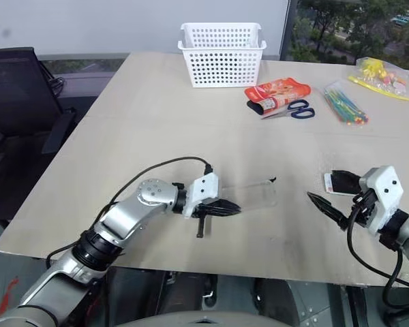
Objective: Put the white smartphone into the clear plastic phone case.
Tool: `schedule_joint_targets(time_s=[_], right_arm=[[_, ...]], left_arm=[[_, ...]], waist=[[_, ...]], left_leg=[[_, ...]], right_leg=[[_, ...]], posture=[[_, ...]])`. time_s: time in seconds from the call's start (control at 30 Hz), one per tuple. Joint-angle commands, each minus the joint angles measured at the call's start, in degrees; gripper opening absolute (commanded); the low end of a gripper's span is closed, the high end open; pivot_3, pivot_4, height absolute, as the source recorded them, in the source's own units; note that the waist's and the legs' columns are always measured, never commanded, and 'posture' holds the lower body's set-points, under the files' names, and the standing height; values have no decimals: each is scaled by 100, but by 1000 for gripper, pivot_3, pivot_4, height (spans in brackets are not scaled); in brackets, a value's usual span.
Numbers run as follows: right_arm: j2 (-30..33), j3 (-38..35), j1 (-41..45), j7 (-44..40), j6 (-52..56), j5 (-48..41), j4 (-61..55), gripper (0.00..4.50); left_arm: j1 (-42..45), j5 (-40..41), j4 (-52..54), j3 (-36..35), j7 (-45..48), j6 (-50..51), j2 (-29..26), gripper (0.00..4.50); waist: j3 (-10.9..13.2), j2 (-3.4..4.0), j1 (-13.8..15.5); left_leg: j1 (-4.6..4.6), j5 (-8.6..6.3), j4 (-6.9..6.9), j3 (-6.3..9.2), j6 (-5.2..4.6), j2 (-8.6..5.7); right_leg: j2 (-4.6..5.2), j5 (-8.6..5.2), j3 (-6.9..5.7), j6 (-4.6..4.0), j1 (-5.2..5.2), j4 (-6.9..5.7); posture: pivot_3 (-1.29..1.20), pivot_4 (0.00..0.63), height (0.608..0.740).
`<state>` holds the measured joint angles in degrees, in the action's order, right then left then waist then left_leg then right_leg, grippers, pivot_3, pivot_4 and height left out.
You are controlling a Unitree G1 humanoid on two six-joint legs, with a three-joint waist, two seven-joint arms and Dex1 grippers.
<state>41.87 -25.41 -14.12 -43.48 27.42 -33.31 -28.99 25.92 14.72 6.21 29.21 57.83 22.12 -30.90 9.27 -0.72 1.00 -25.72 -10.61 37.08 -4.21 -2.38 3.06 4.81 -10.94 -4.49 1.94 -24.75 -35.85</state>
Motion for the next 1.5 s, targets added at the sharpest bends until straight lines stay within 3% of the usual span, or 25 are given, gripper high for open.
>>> schedule_joint_targets(time_s=[0.03,0.07,0.33,0.5,0.6,0.8,1.0,1.13,1.27,1.4,1.5], right_arm=[[136,-253,-47,-139,-265,164,119,4500],[152,-259,-65,-165,-314,218,175,4500],[579,-101,89,-919,-823,542,1199,4500],[1127,377,722,-1515,-1312,1073,2471,4500],[1312,778,1559,-1814,-1412,1237,3428,4500],[1125,1198,3277,-2196,-813,1150,5208,4500],[973,1848,4453,-2794,-64,1414,6676,4500],[1174,2192,4522,-3297,335,1587,7001,4500],[1574,2285,3905,-4151,897,1273,6224,4500],[1746,2021,3210,-4252,1011,991,5327,4500],[1696,1734,2622,-3850,389,1104,4791,4500]], left_arm=[[18,-92,36,-30,109,-124,138,655],[-3,-83,59,-40,151,-113,155,914],[-112,-108,369,-355,504,-546,-16,4459],[212,558,742,-1507,-16,117,73,4459],[169,1335,1403,-2334,-146,1224,-379,4459],[-415,2512,2387,-3342,-82,2609,-1388,4459],[-1235,2739,2803,-3820,-103,2841,-2120,4459],[-1488,2854,3019,-3849,-210,2827,-2168,4459],[-1610,2914,3160,-3740,-252,2814,-2158,4459],[-1568,2977,3154,-3661,-211,2802,-2169,4459],[-1508,2934,3121,-3532,-69,2716,-2228,4459]], waist=[[0,0,-2],[0,-1,-2],[3,9,-7],[7,10,-18],[12,8,-92],[24,19,-110],[26,23,-82],[26,25,-10],[26,24,46],[25,25,14],[25,26,4]], left_leg=[[-2,0,0,0,-1,-1],[-2,0,-1,-1,-1,-1],[0,11,-3,4,-23,1],[1,-2,14,0,-1,4],[0,0,16,-4,-5,2],[2,11,-1,1,-25,1],[4,11,3,5,-24,7],[0,11,7,0,-23,2],[-3,10,4,0,-24,1],[2,9,5,-3,-24,2],[6,-3,7,1,-1,6]], right_leg=[[0,0,0,0,-1,0],[-2,0,0,1,-2,0],[-22,-2,-2,0,-4,0],[-13,0,1,1,2,0],[-15,0,6,2,1,-2],[-47,-1,14,0,-4,-2],[-56,-1,13,-3,-2,-3],[-42,0,21,-2,-2,-2],[-30,-1,19,-1,-2,-1],[-43,-1,19,-1,-2,-2],[-50,0,17,-2,0,-5]], posture=[[0,150,740],[0,150,740],[0,150,740],[0,150,740],[0,150,740],[0,150,740],[0,150,740],[0,150,740],[0,150,740],[0,150,740],[0,150,740]])
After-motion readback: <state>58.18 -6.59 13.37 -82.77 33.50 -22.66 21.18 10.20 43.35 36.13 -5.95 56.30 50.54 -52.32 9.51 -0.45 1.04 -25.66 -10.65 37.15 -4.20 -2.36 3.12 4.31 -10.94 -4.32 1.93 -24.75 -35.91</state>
